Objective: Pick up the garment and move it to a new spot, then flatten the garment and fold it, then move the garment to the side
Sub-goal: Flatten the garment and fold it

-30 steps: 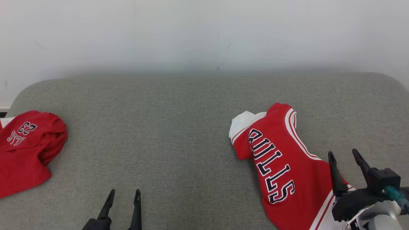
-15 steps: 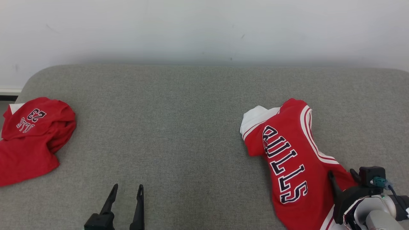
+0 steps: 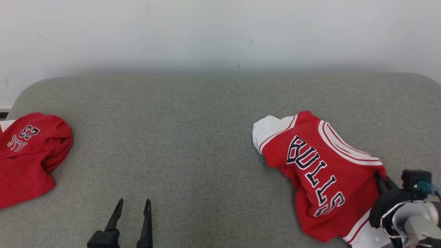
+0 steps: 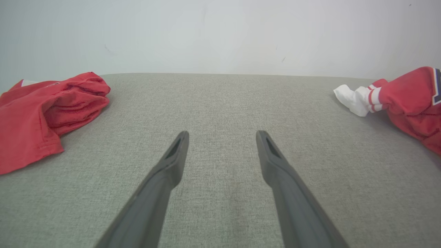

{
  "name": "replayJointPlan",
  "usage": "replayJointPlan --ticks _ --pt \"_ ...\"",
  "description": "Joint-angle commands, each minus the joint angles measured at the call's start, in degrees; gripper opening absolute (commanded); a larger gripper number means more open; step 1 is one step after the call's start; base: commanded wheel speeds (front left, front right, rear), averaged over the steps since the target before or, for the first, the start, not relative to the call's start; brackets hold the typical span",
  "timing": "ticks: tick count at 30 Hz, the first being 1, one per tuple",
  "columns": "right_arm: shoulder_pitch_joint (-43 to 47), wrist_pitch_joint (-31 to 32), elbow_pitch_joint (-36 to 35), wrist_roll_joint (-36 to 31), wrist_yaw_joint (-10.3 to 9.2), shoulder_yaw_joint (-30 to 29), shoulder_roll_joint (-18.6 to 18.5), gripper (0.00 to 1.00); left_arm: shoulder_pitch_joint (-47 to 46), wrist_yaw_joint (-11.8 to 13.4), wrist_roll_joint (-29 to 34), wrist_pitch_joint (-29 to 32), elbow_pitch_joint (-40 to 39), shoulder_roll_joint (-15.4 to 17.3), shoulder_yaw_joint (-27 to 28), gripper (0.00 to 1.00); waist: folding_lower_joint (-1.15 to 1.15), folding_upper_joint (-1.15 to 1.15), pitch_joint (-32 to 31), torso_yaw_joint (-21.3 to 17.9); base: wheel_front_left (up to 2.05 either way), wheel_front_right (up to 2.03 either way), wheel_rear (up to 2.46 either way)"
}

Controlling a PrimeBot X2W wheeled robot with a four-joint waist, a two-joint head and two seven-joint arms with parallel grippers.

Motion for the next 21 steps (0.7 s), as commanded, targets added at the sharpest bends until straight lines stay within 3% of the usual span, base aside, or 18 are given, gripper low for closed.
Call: replayJointPlan --ticks 1,10,21 --pt "-1.02 -0.69 -0.22 0.58 -0.15 -0.38 -0.86 0.00 0.21 -0.03 0.04 -0.20 -0.01 -0.04 0.22 1.00 0.00 -0.01 -0.41 -0.40 0.00 0.00 0.00" --pt "-1.64 -2.35 -4.93 2.52 -0.15 -1.83 -3.94 0.00 1.28 -0.06 0.00 -0.20 -0.49 -0.17 0.99 1.00 0.00 -0.01 -1.15 -1.19 0.00 0.00 0.00" --pt "-0.92 -2.43 -20.47 2.43 -0.15 2.62 0.89 0.00 1.67 -0.15 0.09 -0.20 -0.29 -0.30 0.94 1.00 0.00 -0.01 -2.55 -1.28 0.00 0.00 0.00"
